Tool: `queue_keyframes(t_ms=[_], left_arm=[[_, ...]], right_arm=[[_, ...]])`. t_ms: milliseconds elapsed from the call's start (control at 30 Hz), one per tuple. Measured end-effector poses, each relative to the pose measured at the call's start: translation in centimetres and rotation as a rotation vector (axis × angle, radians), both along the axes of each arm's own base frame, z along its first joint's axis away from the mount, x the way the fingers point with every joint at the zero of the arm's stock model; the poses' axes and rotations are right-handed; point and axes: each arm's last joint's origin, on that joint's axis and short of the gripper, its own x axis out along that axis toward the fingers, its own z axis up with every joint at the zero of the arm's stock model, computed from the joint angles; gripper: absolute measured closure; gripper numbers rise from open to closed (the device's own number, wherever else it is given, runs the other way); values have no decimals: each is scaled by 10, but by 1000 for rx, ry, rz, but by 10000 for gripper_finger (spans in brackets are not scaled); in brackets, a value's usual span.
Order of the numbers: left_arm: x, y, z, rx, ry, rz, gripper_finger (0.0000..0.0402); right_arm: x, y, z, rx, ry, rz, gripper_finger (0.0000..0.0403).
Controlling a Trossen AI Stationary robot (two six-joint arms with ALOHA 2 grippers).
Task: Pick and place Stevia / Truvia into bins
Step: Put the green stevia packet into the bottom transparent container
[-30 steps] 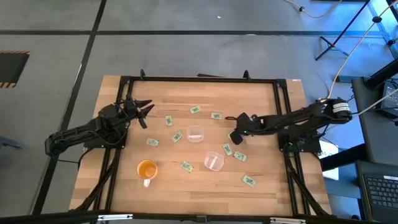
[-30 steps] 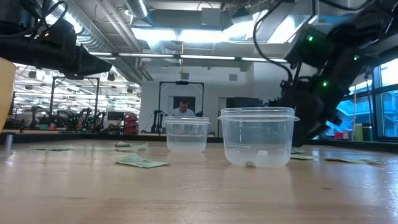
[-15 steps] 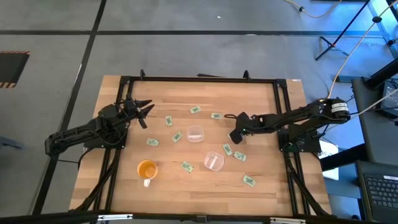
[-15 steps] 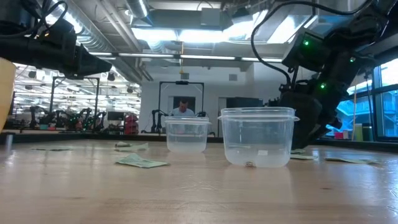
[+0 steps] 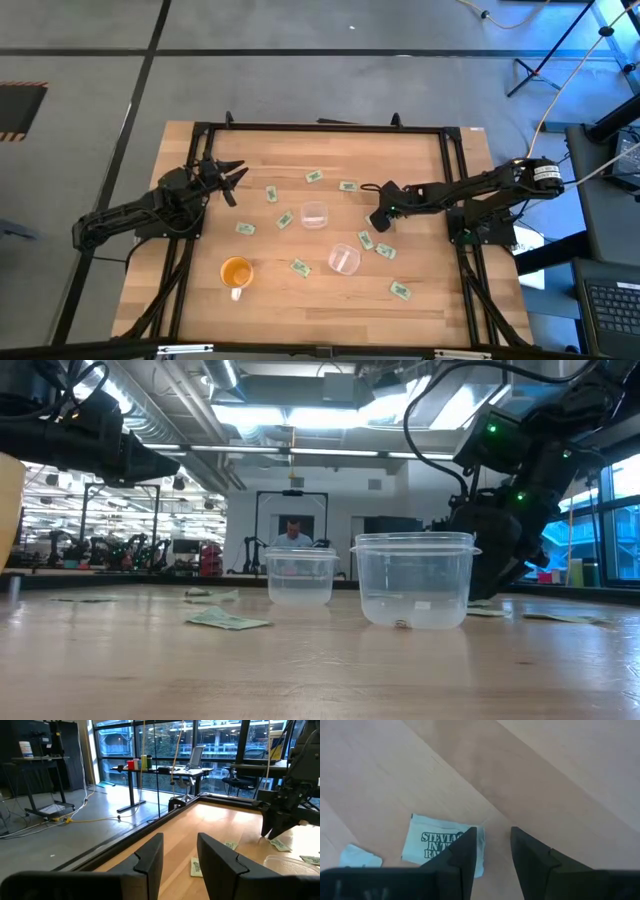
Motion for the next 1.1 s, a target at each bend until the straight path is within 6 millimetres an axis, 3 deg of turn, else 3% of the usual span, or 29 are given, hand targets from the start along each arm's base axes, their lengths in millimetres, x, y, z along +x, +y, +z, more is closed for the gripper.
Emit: queue_keyframes(t_ms=[733, 1100], left_arm=[[0, 0, 0, 0, 0, 0, 288], [0, 0, 0, 0, 0, -1, 288]], right_arm=[[0, 2, -1, 61, -5, 1, 285], [-1, 1, -7, 38, 49, 20, 384]])
